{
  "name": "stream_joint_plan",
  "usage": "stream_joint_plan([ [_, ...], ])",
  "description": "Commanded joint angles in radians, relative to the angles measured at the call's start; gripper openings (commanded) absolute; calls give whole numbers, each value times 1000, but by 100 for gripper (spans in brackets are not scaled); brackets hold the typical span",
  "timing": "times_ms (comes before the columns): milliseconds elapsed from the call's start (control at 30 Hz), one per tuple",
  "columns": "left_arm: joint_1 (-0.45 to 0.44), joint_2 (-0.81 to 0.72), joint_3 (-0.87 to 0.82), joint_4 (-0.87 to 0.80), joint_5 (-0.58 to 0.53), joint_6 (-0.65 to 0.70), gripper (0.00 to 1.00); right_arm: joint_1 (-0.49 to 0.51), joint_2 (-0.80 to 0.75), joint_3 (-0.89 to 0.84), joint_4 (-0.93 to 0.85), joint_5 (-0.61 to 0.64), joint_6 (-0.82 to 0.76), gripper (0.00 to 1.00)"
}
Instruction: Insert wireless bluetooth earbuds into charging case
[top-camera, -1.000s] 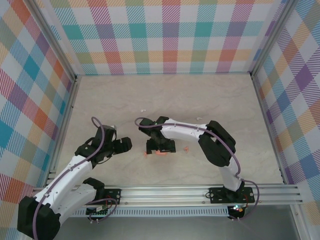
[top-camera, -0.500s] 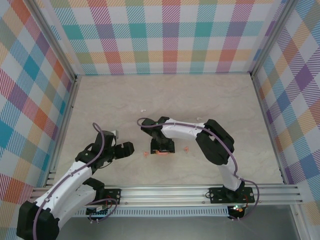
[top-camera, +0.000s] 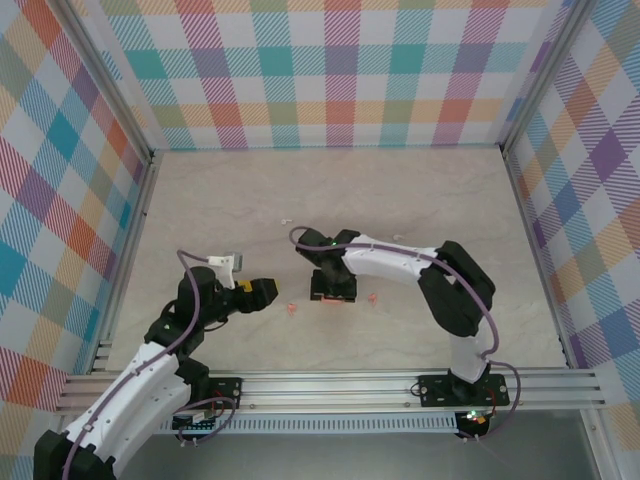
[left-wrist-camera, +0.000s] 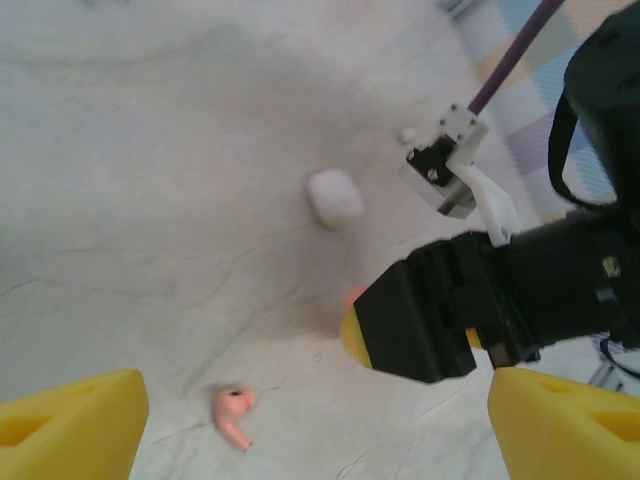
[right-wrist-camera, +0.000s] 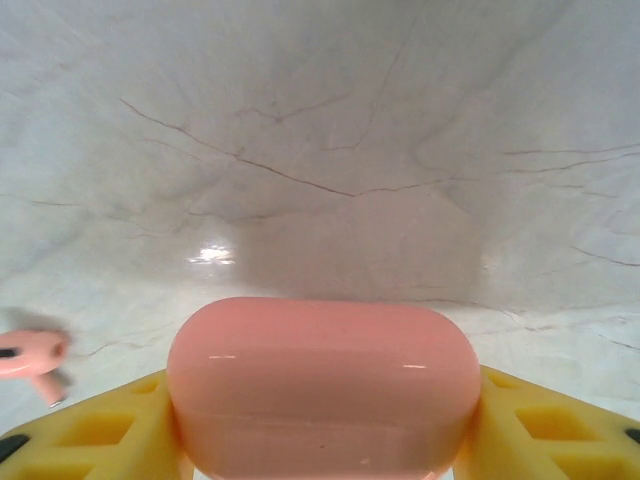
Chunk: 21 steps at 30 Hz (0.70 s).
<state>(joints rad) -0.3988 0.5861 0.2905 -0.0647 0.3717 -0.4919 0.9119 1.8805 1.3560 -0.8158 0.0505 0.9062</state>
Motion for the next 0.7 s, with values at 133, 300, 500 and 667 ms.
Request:
stream_joint_plan([
  [133,-84,-9,-12,318,33,39,87,-67,-215,15,71,-33,58,56],
  [300,-193,143,77,439,51,116,88,-90,-322,25,167,-52,51,55],
  [500,-244,336,204,600,7,200,87,-93,-445,-18,269,-36,115,54],
  [667,-271,502,228,790,-45,164,83,-97,-464,12,268,-59,96,55],
])
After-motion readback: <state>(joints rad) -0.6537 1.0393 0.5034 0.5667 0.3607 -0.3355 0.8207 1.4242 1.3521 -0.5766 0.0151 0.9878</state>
